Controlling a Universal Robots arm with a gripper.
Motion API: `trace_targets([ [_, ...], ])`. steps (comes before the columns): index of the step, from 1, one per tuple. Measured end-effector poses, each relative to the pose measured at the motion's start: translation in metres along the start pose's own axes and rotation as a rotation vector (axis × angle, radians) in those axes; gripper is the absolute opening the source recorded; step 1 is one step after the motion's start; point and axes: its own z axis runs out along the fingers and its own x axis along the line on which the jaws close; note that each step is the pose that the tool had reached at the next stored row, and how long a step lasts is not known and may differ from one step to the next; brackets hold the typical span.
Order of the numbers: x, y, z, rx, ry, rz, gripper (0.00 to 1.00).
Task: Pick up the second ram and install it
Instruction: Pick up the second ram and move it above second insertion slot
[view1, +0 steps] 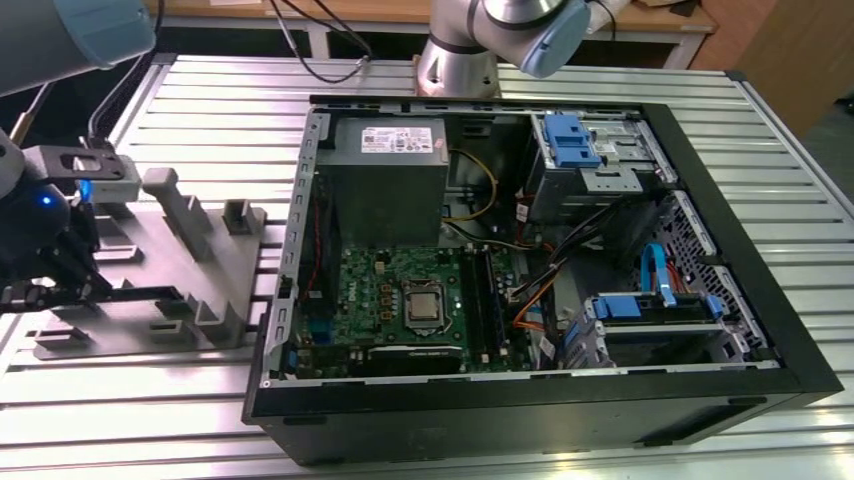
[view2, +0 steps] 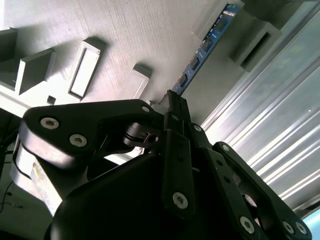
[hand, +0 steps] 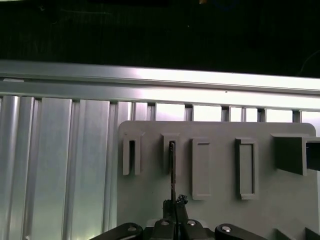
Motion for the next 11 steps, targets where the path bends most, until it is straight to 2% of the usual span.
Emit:
trace_targets([
  [11, -0.0013, 0.0008, -0.0248, 0.0, 0.0, 0.0, 0.11],
])
